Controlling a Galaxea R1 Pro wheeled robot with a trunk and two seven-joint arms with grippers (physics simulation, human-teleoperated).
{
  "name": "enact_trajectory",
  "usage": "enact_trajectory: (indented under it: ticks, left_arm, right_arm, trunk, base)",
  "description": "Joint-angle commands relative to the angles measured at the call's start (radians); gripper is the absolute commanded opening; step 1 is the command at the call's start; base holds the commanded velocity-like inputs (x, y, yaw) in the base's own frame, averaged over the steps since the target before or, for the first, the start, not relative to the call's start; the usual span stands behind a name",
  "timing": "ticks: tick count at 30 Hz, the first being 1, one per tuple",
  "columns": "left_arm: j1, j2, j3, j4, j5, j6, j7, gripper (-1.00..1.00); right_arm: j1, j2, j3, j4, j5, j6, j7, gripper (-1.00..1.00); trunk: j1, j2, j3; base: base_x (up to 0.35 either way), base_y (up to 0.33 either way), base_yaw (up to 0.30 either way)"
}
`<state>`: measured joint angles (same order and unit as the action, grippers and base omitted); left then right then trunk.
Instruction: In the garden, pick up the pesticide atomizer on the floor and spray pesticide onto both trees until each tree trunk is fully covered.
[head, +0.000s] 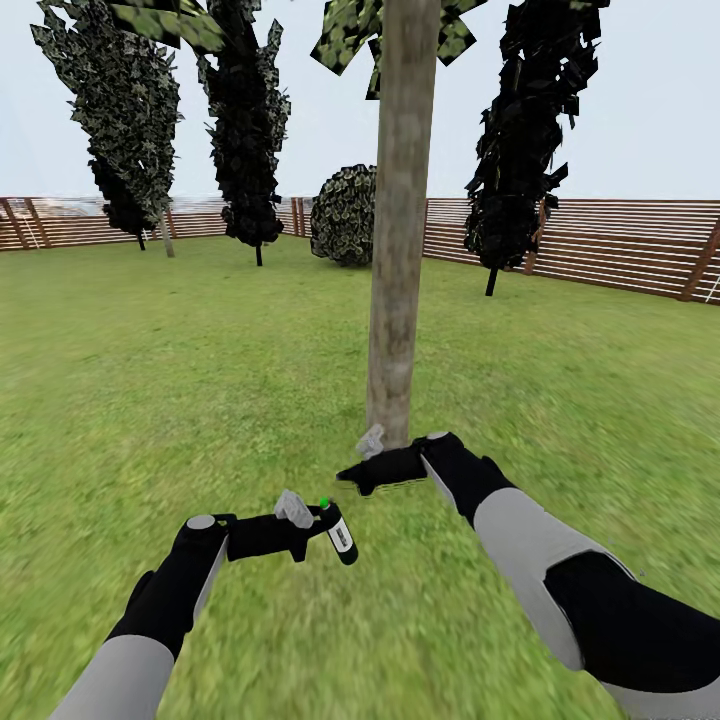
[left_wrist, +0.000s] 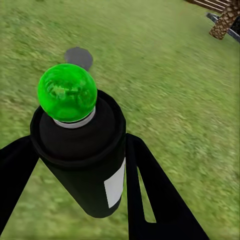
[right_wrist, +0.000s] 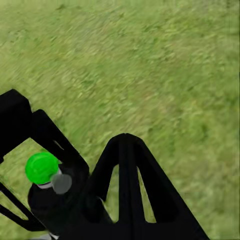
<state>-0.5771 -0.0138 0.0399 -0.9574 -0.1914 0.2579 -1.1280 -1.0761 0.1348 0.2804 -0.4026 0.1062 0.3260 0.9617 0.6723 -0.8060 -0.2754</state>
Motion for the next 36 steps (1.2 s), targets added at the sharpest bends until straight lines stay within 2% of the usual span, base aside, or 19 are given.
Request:
enact_trajectory:
  ticks: [1, 5, 18, 21, 26, 28, 29, 31, 32, 33, 34, 35, 36]
  left_arm:
    - [0.000, 0.006, 0.016, 0.009, -0.005, -0.004, 0.118, -1.00]
    - [0.000, 0.006, 0.016, 0.009, -0.006, -0.004, 0.122, -1.00]
    - [0.000, 0.008, 0.016, 0.007, -0.005, -0.004, 0.139, -1.00]
    - [0.000, 0.007, 0.016, 0.005, -0.004, -0.003, 0.224, -1.00]
    - [0.000, 0.006, 0.017, 0.003, -0.003, -0.003, 0.292, -1.00]
    - [0.000, 0.006, 0.027, 0.003, -0.001, -0.004, 0.399, -1.00]
    - [0.000, 0.006, 0.028, 0.003, 0.000, -0.005, 0.434, -1.00]
    - [0.000, 0.004, 0.032, 0.004, 0.003, -0.007, 0.557, -1.00]
    - [0.000, 0.003, 0.033, 0.004, 0.003, -0.008, 0.580, -1.00]
    - [0.000, 0.001, 0.034, 0.005, 0.003, -0.010, 0.630, -1.00]
    - [0.000, 0.000, 0.034, 0.006, 0.003, -0.011, 0.641, -1.00]
    - [0.000, 0.000, 0.035, 0.007, 0.003, -0.013, 0.659, -1.00]
    - [0.000, -0.001, 0.036, 0.008, 0.003, -0.016, 0.695, -1.00]
  right_arm:
    - [-0.025, -0.328, -0.265, -0.010, -0.031, 0.000, -0.489, 1.00]
    - [-0.025, -0.342, -0.264, -0.010, -0.031, 0.000, -0.488, 1.00]
    - [-0.025, -0.352, -0.264, -0.011, -0.030, -0.001, -0.490, 1.00]
    - [-0.024, -0.375, -0.264, -0.011, -0.029, -0.002, -0.489, 1.00]
    - [-0.014, -0.388, -0.264, -0.010, -0.029, -0.006, -0.491, 1.00]
    - [0.005, -0.390, -0.264, -0.008, -0.029, -0.008, -0.509, 1.00]
    - [0.011, -0.391, -0.264, -0.007, -0.029, -0.009, -0.521, 1.00]
    - [0.039, -0.393, -0.264, -0.001, -0.030, -0.032, -0.585, 1.00]
    - [0.049, -0.393, -0.264, 0.003, -0.030, -0.047, -0.601, 1.00]
    - [0.079, -0.393, -0.264, 0.031, -0.031, -0.116, -0.640, 1.00]
    - [0.088, -0.394, -0.264, 0.053, -0.031, -0.149, -0.655, 1.00]
    - [0.103, -0.394, -0.264, 0.107, -0.031, -0.216, -0.683, 1.00]
    - [0.118, -0.394, -0.264, 0.200, -0.032, -0.326, -0.724, 1.00]
  trunk:
    - [0.000, 0.000, 0.000]
    - [0.000, 0.000, 0.000]
    - [0.000, 0.000, 0.000]
    - [0.000, 0.000, 0.000]
    - [0.000, 0.000, 0.000]
    - [0.000, 0.000, 0.000]
    - [0.000, 0.000, 0.000]
    - [0.000, 0.000, 0.000]
    - [0.000, 0.000, 0.000]
    - [0.000, 0.000, 0.000]
    - [0.000, 0.000, 0.000]
    - [0.000, 0.000, 0.000]
    - [0.000, 0.000, 0.000]
  base:
    - [0.000, 0.000, 0.000]
    - [0.000, 0.000, 0.000]
    - [0.000, 0.000, 0.000]
    - [0.000, 0.000, 0.000]
    - [0.000, 0.000, 0.000]
    - [0.000, 0.000, 0.000]
    - [0.000, 0.000, 0.000]
    - [0.000, 0.000, 0.000]
    - [0.000, 0.000, 0.000]
    - [0.000, 0.000, 0.000]
    - [0.000, 0.000, 0.000]
    - [0.000, 0.000, 0.000]
    - [0.000, 0.000, 0.000]
